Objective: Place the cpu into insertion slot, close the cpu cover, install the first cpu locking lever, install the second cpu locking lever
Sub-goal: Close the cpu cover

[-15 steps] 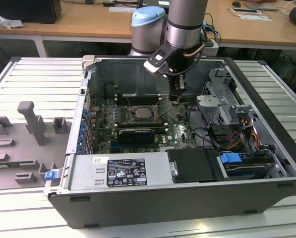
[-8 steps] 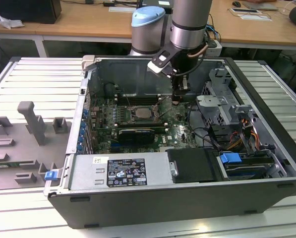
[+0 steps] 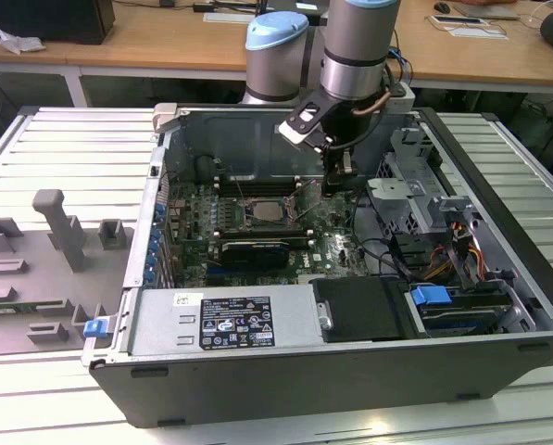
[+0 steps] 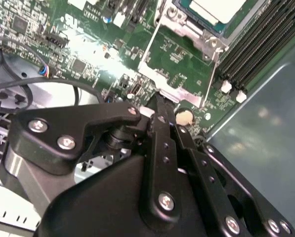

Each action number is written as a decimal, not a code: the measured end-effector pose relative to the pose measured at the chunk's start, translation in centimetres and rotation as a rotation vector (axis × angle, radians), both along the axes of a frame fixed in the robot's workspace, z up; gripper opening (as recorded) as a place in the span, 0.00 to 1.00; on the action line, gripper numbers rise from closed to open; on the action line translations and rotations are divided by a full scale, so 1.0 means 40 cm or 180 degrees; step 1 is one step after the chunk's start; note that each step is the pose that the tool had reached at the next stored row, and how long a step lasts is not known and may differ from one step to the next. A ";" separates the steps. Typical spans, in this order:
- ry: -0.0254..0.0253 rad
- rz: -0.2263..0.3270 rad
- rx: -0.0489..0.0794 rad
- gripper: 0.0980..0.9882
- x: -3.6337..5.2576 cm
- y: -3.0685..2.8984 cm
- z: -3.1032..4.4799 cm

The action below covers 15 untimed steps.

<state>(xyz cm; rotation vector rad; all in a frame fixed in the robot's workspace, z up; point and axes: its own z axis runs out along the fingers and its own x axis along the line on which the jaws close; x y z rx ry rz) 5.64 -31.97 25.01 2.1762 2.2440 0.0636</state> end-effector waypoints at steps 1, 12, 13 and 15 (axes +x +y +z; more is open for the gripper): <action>0.0000 0.0000 0.0000 0.01 -0.002 0.000 0.000; 0.0000 0.0001 0.0001 0.01 -0.040 0.000 -0.001; 0.0000 0.0001 0.0001 0.01 -0.044 0.000 -0.001; 0.0000 0.0001 0.0001 0.01 -0.060 0.000 -0.001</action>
